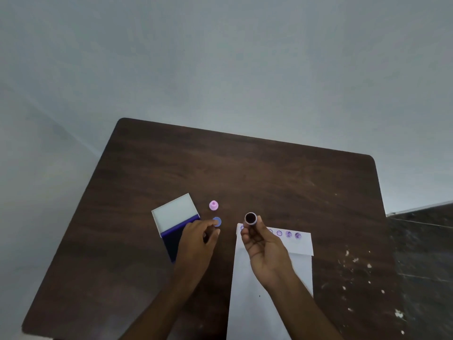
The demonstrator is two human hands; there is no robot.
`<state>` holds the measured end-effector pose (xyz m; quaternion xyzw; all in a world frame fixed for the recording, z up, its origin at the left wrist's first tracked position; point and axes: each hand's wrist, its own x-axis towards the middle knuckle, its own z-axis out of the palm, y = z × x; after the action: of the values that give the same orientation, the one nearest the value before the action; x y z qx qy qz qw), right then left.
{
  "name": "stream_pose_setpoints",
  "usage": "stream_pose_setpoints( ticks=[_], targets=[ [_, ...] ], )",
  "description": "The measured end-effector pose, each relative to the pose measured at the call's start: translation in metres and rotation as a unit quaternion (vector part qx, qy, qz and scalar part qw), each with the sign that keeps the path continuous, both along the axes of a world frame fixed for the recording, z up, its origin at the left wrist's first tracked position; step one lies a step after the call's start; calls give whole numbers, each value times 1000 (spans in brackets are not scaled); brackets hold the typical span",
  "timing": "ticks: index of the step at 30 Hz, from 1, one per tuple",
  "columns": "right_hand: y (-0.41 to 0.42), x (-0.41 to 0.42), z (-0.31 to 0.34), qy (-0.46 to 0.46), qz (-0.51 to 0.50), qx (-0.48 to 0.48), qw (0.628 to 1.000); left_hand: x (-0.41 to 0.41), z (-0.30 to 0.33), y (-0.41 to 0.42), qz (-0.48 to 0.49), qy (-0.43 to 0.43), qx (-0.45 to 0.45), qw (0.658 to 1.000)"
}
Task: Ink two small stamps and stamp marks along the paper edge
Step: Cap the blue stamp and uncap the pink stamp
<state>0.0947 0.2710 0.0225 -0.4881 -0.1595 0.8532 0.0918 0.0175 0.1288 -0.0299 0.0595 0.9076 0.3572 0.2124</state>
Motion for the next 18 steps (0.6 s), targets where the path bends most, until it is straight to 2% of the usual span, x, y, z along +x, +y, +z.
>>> stream_pose_setpoints(
  ticks=[7, 11, 14, 18],
  targets=[
    [-7, -5, 2, 8, 4, -13, 1000, -24, -10, 13, -10, 77, -42, 996],
    [-7, -7, 3, 11, -7, -22, 1000, -27, -16, 19, -62, 116, -87, 988],
    [-7, -8, 2, 8, -13, -23, 1000, -28, -20, 22, -112, 120, -136, 977],
    [-6, -8, 2, 9, -16, -17, 1000, -25, -23, 25, -121, 113, -158, 974]
  ],
)
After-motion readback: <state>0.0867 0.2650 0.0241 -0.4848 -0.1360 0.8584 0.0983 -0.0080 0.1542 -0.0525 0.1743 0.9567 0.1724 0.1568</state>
